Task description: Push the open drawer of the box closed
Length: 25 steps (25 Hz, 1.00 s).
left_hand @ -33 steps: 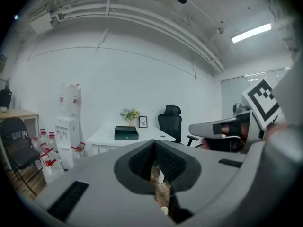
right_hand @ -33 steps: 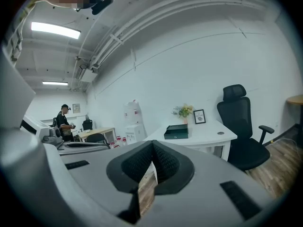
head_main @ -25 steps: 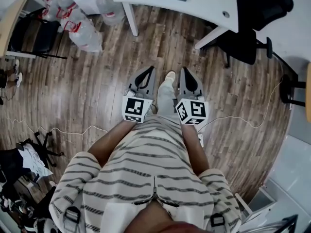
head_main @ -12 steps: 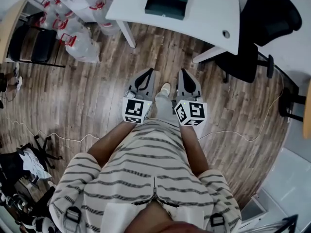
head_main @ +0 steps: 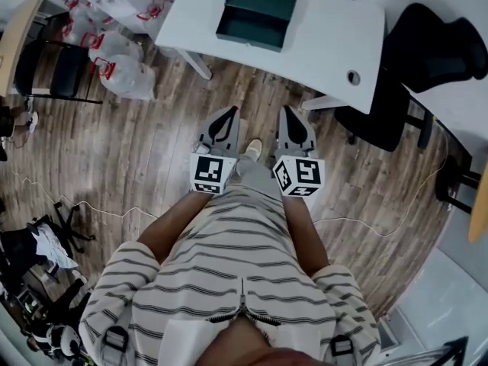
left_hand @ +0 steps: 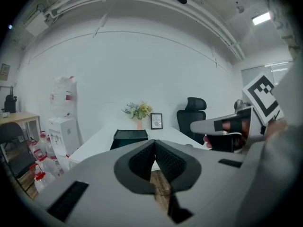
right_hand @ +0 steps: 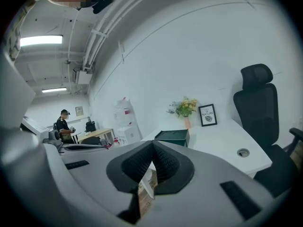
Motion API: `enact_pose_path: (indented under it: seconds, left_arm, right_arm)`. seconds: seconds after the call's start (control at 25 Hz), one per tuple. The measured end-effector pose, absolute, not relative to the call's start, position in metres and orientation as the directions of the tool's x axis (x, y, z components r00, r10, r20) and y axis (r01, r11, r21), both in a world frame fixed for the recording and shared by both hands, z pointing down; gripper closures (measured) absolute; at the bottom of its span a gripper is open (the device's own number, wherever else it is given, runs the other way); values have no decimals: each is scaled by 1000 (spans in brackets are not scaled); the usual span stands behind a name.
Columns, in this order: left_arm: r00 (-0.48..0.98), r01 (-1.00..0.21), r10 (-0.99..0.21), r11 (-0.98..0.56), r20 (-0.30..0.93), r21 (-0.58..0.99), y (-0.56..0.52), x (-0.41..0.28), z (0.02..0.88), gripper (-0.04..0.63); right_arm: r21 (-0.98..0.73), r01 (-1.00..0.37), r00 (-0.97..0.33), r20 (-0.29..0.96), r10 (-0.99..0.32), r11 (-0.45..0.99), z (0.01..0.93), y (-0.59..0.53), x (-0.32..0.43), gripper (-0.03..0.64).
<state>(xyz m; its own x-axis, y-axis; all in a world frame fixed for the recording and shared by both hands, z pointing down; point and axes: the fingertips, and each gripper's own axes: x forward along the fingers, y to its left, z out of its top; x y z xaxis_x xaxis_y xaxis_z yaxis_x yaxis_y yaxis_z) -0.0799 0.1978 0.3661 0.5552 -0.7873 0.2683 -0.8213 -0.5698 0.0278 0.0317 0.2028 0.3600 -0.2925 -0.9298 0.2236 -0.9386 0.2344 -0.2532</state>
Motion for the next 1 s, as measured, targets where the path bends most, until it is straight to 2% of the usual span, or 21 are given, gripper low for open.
enact_pose_path:
  seconds: [0.44, 1.0]
  left_arm:
    - [529, -838, -789, -544, 312, 45, 131, -73, 390, 595]
    - [602, -779, -724, -625, 336, 48, 14, -64, 408, 595]
  right_arm:
    - [-277, -936, -294, 271, -917, 218, 384, 149, 34, 607]
    - [-262, -960, -189, 337, -922, 101, 403, 29, 53, 607]
